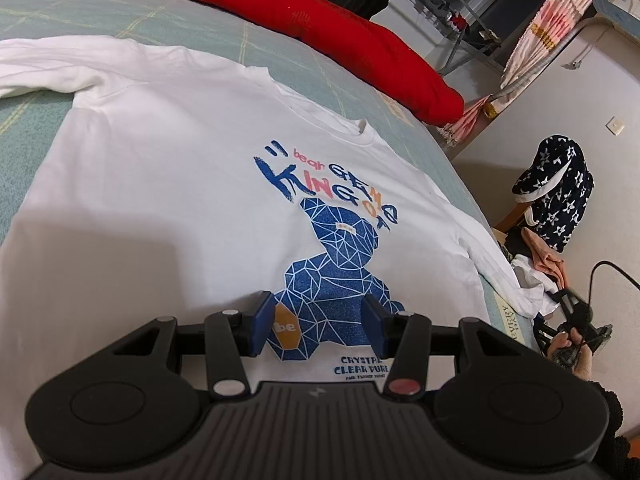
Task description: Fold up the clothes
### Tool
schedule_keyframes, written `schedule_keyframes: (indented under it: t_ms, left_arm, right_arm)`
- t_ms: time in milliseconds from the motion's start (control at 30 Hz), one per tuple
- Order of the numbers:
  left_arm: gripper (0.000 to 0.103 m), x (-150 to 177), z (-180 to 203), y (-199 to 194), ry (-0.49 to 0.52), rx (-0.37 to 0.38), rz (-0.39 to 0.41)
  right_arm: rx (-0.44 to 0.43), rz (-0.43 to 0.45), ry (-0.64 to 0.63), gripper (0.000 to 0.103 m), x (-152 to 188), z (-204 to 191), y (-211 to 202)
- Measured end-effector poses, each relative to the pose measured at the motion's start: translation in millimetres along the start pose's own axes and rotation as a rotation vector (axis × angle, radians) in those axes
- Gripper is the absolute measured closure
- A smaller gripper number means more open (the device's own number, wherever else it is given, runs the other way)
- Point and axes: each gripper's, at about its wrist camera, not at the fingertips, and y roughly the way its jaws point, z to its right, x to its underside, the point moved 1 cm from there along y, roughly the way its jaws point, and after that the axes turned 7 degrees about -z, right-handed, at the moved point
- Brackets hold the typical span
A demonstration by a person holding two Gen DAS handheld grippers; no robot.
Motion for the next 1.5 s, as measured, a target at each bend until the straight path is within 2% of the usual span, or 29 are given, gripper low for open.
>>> schedule_keyframes:
  t_ms: [33, 67, 233, 367, 433, 533, 633, 667, 733, 833, 933, 1033, 1067, 1100, 1133, 1333, 1500]
  left_arm:
    - [0.054, 0.2, -0.2, -0.1, 0.001, 0.001, 0.000]
    - [0.054, 0.4, -0.3, -0.2, 0.003, 0.002, 0.001]
    - [0.054, 0.0, -0.6, -0.3, 0.004, 0.006, 0.000]
    - [0.054, 0.4, -1.2, -0.3, 0.005, 0.008, 0.002]
    - [0.054, 0.2, -1.4, -0.1, 0.005, 0.010, 0.002]
    - [0.054, -0.9, -0.5, 0.2, 0.008, 0.007, -0.001]
    - [0.056, -3.6, 5.1, -1.0, 0.018, -0.014, -0.010]
    - [0.058, -5.8, 10.4, -2.4, 0.036, -0.033, -0.015]
    - [0.058, -9.1, 22.1, -6.0, 0.087, -0.068, 0.002]
    - [0.056, -12.9, 31.8, -4.9, 0.120, -0.054, 0.006]
    - [0.056, -11.8, 30.0, 6.1, 0.119, -0.067, -0.024]
    - [0.054, -9.9, 25.0, 10.0, 0.115, -0.061, -0.030]
    - [0.053, -9.5, 23.2, 9.9, 0.114, -0.053, -0.028]
    - [0.053, -9.7, 21.6, 9.6, 0.110, -0.045, -0.029]
    - [0.052, -9.8, 20.1, 9.3, 0.106, -0.037, -0.030]
    - [0.052, -9.8, 17.3, 9.1, 0.107, -0.017, -0.033]
    - [0.052, -9.5, 14.4, 8.5, 0.104, 0.002, -0.033]
  right_arm:
    - [0.030, 0.002, -0.023, 0.083, -0.1, -0.8, 1.2]
    - [0.061, 0.003, -0.061, 0.089, -0.1, -3.2, 1.6]
    - [0.141, 0.047, -0.273, 0.094, 5.4, -28.4, -28.4]
    - [0.213, 0.012, -0.430, 0.091, 13.8, -48.7, -62.2]
    - [0.287, -0.068, -0.477, 0.083, 18.0, -52.0, -69.5]
    - [0.341, -0.159, -0.536, 0.081, 27.8, -57.1, -82.1]
    - [0.325, -0.190, -0.647, 0.076, 43.4, -81.1, -95.4]
    - [0.296, -0.191, -0.700, 0.075, 50.2, -94.6, -98.3]
    - [0.204, -0.193, -0.842, 0.066, 67.3, -125.9, -99.0]
    - [0.076, -0.208, -1.036, 0.054, 94.1, -164.2, -79.3]
    - [0.018, -0.281, -1.141, 0.054, 113.6, -188.3, -35.3]
    - [0.023, -0.356, -1.234, 0.057, 133.5, -204.3, 18.8]
    - [0.028, -0.381, -1.264, 0.061, 140.1, -209.2, 37.1]
    - [0.032, -0.409, -1.286, 0.072, 145.7, -212.5, 52.2]
    - [0.034, -0.448, -1.306, 0.076, 151.2, -213.5, 66.4]
    - [0.008, -0.667, -1.385, 0.076, 183.1, -210.9, 122.2]
    - [0.030, -0.771, -1.466, 0.074, 202.5, -200.4, 137.9]
